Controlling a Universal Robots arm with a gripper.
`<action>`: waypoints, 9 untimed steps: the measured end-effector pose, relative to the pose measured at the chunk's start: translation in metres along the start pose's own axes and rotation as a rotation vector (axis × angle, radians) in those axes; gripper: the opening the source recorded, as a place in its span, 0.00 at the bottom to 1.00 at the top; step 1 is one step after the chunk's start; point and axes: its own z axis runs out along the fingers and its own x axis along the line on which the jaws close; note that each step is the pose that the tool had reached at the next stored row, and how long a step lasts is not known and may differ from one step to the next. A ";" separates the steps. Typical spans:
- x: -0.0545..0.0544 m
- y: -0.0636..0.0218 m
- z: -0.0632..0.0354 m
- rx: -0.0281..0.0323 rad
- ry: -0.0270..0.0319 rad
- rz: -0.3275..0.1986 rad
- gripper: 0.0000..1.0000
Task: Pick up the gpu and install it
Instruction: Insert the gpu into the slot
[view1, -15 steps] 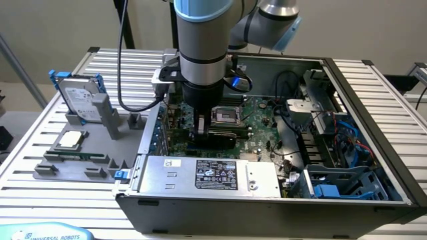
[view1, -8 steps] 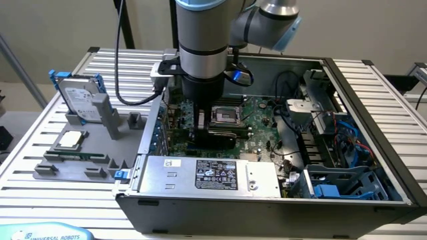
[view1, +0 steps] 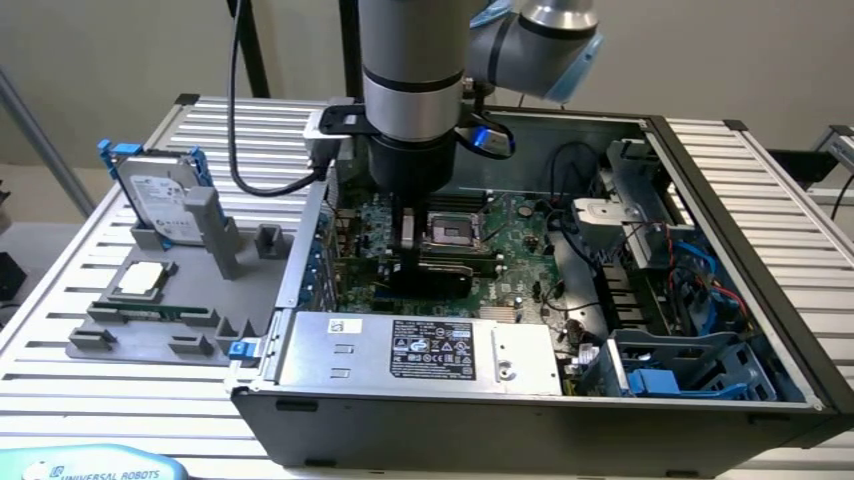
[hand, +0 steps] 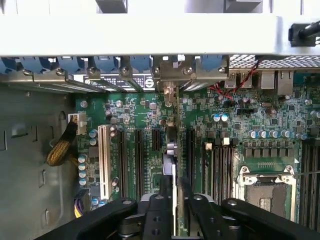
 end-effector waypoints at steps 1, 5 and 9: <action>0.000 -0.0031 0.0000 -0.0002 0.0000 0.000 0.19; -0.001 -0.0176 0.0003 -0.0005 -0.0004 0.000 0.11; -0.001 -0.0247 0.0029 -0.0005 -0.0006 -0.001 0.11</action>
